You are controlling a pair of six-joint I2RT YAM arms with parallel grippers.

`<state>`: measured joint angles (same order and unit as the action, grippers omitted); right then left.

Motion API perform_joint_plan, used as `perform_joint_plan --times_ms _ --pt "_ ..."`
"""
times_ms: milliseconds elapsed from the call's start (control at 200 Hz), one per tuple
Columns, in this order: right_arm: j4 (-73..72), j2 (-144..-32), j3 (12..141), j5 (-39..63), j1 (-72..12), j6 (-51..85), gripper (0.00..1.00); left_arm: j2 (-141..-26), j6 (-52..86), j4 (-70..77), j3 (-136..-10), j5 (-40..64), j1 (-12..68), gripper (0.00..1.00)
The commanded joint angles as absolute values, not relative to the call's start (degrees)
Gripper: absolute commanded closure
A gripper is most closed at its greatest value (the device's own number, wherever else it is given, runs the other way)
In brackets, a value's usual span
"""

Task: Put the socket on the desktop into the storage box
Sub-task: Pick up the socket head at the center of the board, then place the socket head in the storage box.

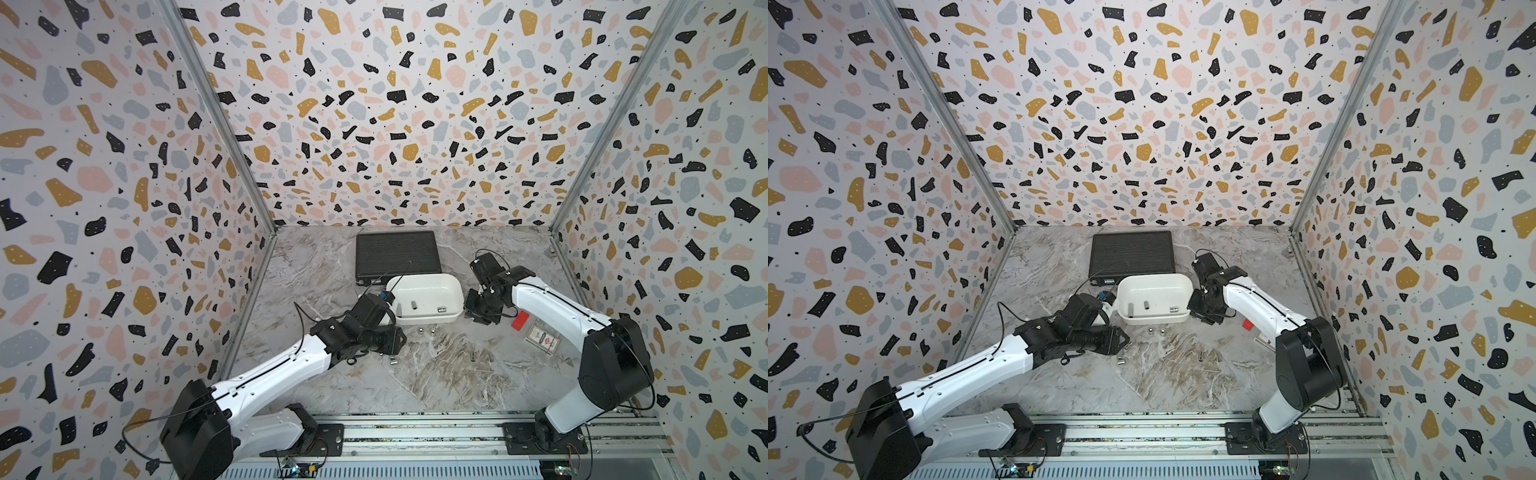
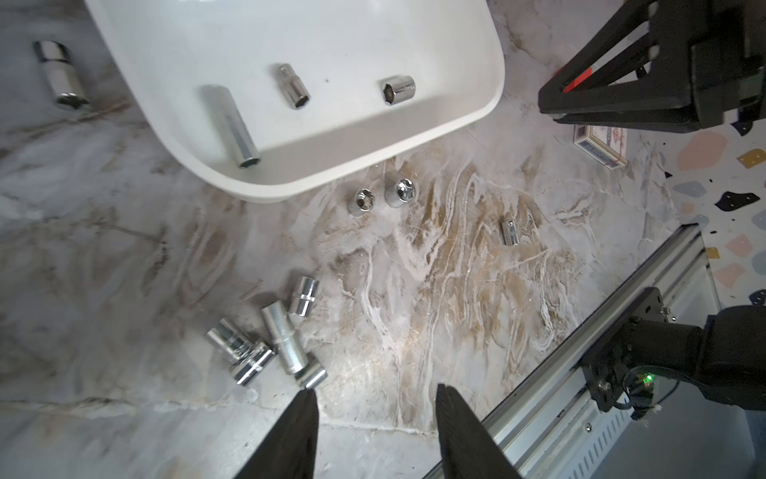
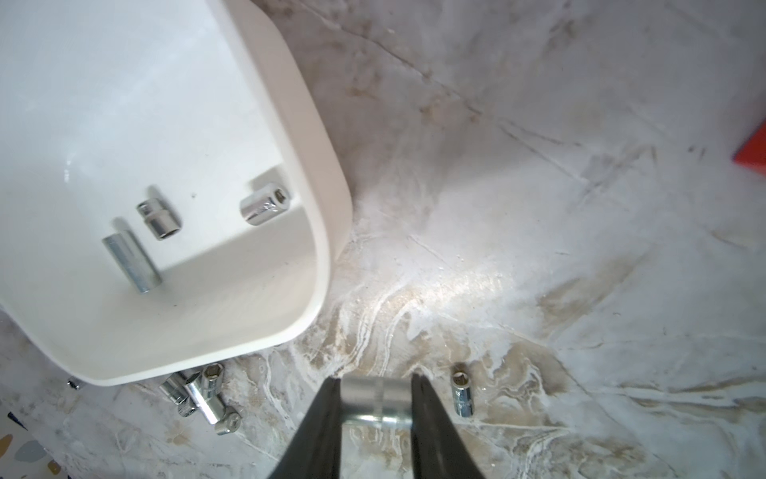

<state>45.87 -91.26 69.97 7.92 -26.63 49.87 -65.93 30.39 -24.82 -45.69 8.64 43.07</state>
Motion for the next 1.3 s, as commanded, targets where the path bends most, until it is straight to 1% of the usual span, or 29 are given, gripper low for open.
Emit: perform_joint_plan --times_ms 0,180,441,801,856,1016,1096,1297 --pt "48.4 -92.8 74.9 7.8 -26.7 45.7 0.72 -63.4 31.8 -27.1 -47.4 1.6 42.4 0.49" --pt "50.0 -98.8 82.7 9.6 -26.8 42.5 0.72 -62.0 33.1 -28.8 -47.6 -1.2 40.5 0.49" --pt "52.7 -109.1 93.9 11.8 -26.9 39.2 0.71 -62.8 32.7 -29.5 -48.7 -0.8 38.0 0.47" --pt "53.9 -120.1 102.3 13.9 -27.0 37.6 0.7 -62.9 33.5 -28.9 -47.6 0.7 36.6 0.47" --pt "54.0 -120.9 102.7 13.6 -27.1 37.4 0.69 -62.9 33.6 -29.0 -47.3 0.9 36.5 0.47" --pt "54.0 -121.3 102.9 13.4 -27.1 37.4 0.58 -62.3 33.7 -29.1 -46.7 1.1 36.3 0.47" --pt "54.0 -121.0 103.0 13.6 -27.1 37.4 0.55 -62.2 33.8 -28.9 -46.4 1.3 36.2 0.47" --pt "54.0 -119.5 102.5 13.6 -27.2 36.9 0.55 -62.1 34.0 -28.4 -46.1 1.9 36.1 0.47"
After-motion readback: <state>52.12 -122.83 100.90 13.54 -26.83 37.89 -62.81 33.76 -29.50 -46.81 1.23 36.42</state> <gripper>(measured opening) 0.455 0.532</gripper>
